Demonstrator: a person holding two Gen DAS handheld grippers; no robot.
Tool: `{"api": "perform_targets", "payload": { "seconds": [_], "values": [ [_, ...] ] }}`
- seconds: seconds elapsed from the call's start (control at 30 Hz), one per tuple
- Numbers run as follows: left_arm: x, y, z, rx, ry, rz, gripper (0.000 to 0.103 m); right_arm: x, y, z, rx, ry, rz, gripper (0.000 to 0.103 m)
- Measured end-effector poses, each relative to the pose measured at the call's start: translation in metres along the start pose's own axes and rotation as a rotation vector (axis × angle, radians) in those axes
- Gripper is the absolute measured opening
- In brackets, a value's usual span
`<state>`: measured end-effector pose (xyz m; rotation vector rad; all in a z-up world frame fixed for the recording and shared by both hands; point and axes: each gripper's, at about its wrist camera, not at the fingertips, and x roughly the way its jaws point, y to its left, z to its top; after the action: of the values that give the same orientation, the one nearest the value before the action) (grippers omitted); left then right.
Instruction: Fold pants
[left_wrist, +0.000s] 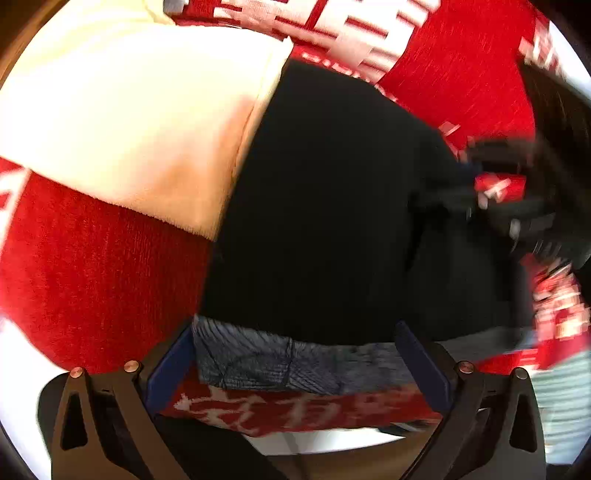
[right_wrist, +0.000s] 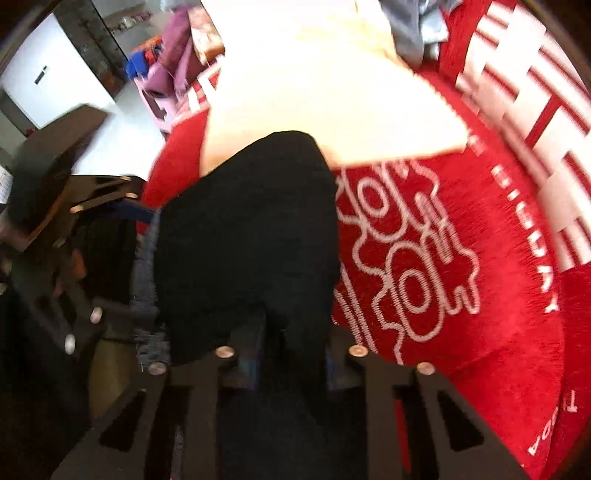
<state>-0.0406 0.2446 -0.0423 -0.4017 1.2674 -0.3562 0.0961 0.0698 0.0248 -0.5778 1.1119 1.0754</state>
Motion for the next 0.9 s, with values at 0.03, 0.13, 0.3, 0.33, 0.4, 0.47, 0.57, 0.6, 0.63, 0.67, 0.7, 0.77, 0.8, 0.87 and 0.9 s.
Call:
{"api": "perform_targets", "payload": {
  "seconds": [0.03,0.13,0.3,0.33,0.4,0.47,0.57,0.6,0.63,0.67,0.7,0.77,0.8,0.87,0.9],
  "values": [
    [-0.008,0.009,0.001,-0.016,-0.011,-0.064,0.103,-0.009,0.007,-0.002,-0.017,-0.025,-0.02,0.02],
    [-0.034,0.027,0.008,0.01,-0.09,-0.144,0.103,-0.034,0.025,-0.011,-0.048,-0.081,-0.058,0.016],
    [-0.039,0.021,0.023,0.164,-0.1,-0.276,0.103,-0.056,0.052,-0.019,-0.088,-0.116,-0.104,0.016],
    [-0.031,0.015,0.025,0.205,-0.078,-0.28,0.103,-0.056,0.054,-0.022,-0.087,-0.114,-0.107,0.016],
    [-0.015,0.001,0.027,0.255,-0.035,-0.288,0.103,-0.054,0.055,-0.023,-0.082,-0.111,-0.11,0.016],
    [0.003,-0.019,0.024,0.293,0.008,-0.281,0.103,-0.052,0.054,-0.023,-0.078,-0.105,-0.117,0.016],
    [0.014,-0.048,0.018,0.368,0.038,-0.184,0.103,-0.046,0.049,-0.021,-0.059,-0.094,-0.134,0.016],
    [0.023,-0.057,0.011,0.396,0.048,-0.11,0.094,-0.043,0.044,-0.021,-0.038,-0.087,-0.138,0.017],
    [0.032,-0.061,0.008,0.419,0.063,-0.012,0.079,-0.043,0.041,-0.021,-0.009,-0.082,-0.142,0.022],
    [0.038,-0.06,0.007,0.414,0.075,0.036,0.075,-0.043,0.036,-0.023,0.04,-0.076,-0.152,0.027],
    [0.038,-0.06,0.008,0.406,0.073,0.046,0.068,-0.044,0.03,-0.026,0.086,-0.07,-0.163,0.038],
    [0.036,-0.06,0.011,0.388,0.095,0.025,0.04,-0.051,0.023,-0.035,0.154,-0.085,-0.209,0.053],
    [0.035,-0.058,0.014,0.359,0.119,0.025,0.034,-0.057,0.021,-0.043,0.185,-0.103,-0.239,0.058],
    [0.035,-0.058,0.023,0.312,0.153,0.008,0.03,-0.063,0.022,-0.067,0.232,-0.104,-0.321,0.074],
    [0.033,-0.058,0.024,0.302,0.162,0.01,0.029,-0.059,0.023,-0.081,0.254,-0.069,-0.376,0.088]
  ]
}}
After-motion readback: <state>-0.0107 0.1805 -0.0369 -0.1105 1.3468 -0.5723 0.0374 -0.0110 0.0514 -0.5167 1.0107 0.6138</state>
